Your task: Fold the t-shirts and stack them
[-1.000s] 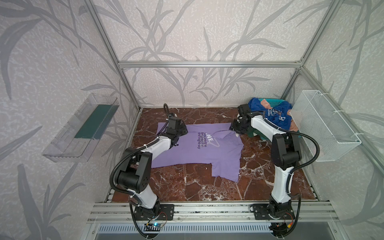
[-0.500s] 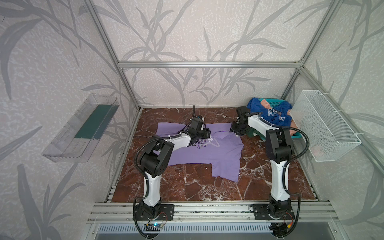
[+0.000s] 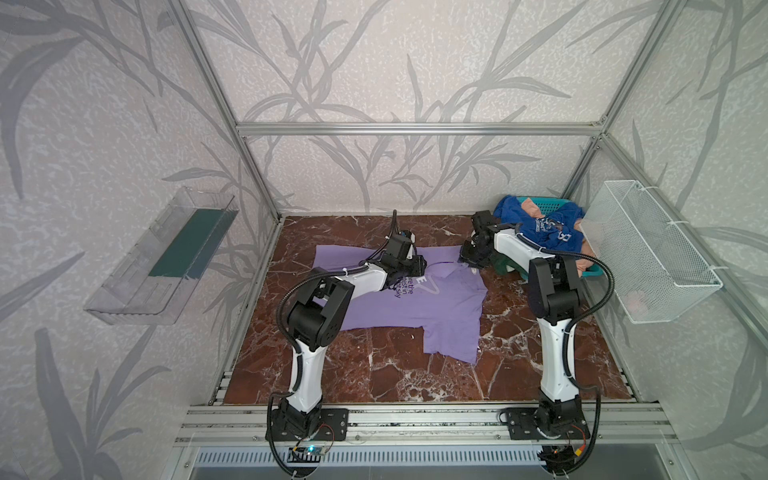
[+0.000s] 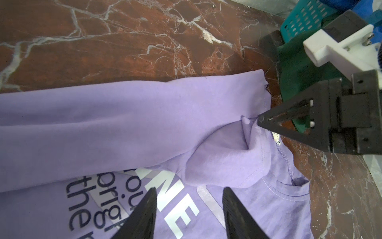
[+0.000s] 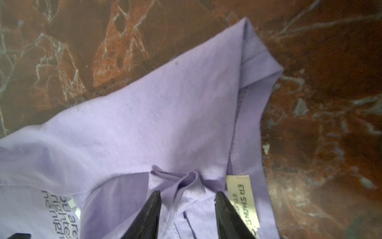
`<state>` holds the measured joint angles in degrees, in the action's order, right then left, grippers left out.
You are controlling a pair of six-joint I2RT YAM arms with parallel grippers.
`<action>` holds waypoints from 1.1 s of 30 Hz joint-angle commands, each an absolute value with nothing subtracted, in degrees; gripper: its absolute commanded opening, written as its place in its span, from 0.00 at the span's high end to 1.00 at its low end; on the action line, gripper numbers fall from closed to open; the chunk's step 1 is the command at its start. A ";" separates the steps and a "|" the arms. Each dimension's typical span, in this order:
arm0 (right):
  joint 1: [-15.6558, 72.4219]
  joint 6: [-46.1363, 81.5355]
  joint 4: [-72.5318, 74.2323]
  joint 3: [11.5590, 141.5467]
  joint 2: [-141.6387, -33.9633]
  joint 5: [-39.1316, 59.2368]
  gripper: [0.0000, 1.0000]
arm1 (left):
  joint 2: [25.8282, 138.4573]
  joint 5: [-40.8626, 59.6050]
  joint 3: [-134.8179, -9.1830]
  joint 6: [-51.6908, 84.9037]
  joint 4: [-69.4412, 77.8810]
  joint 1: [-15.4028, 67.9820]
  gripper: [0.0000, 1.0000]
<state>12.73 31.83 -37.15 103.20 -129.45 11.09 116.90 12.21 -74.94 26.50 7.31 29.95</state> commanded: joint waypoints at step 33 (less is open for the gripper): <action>12.78 31.03 -42.64 120.41 -135.77 10.67 1.00 | 120.29 16.49 -77.08 18.72 3.52 35.04 0.54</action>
